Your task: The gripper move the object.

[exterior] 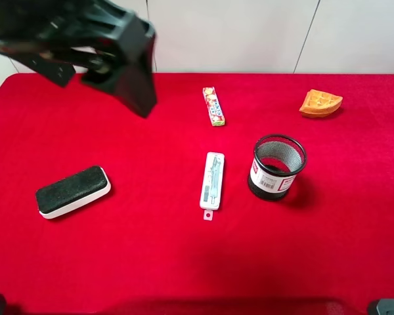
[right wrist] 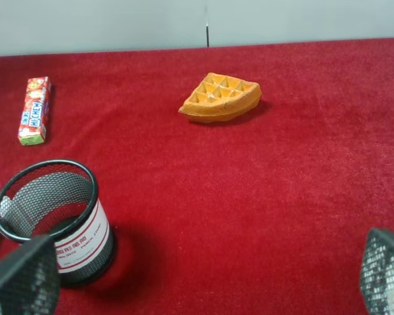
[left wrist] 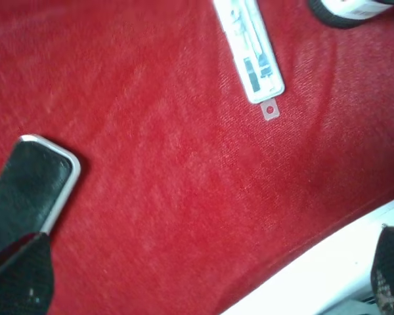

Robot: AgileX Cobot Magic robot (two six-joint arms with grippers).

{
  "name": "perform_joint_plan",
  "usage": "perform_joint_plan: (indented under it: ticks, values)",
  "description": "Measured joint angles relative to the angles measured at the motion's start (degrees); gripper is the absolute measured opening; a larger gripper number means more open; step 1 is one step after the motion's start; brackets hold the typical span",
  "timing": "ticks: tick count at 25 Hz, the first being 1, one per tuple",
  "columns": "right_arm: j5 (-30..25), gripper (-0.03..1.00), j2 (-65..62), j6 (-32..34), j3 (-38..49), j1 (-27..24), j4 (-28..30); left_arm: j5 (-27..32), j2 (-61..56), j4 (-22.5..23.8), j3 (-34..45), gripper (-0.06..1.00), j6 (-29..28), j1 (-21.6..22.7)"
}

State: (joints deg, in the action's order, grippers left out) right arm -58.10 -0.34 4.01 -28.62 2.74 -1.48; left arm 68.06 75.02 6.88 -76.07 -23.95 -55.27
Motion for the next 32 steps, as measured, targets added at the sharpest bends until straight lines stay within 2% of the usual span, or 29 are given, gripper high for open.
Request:
perform_joint_plan:
  ticks: [4,7,18,27,31,32]
  values:
    - [0.0,0.69,0.0,0.0,0.0,0.0,0.0,0.1,-3.9,-0.1,0.0,0.96,8.1,0.0]
    - [0.0,0.69,0.0,0.0,0.0,0.0,0.0,0.1,-5.9,-0.2,0.0,0.96,10.2,0.0]
    - [0.0,0.69,0.0,0.0,0.0,0.0,0.0,0.1,-9.0,0.9,0.7,0.99,11.6,0.0]
    - [0.0,0.69,0.0,0.0,0.0,0.0,0.0,0.1,-21.9,5.8,7.9,0.99,11.6,0.0]
    - [0.0,0.69,0.0,0.0,0.0,0.0,0.0,0.1,-26.0,6.7,10.7,0.99,11.6,2.7]
    - [0.0,0.69,0.0,0.0,0.0,0.0,0.0,0.1,-28.6,6.7,13.0,0.99,11.6,5.8]
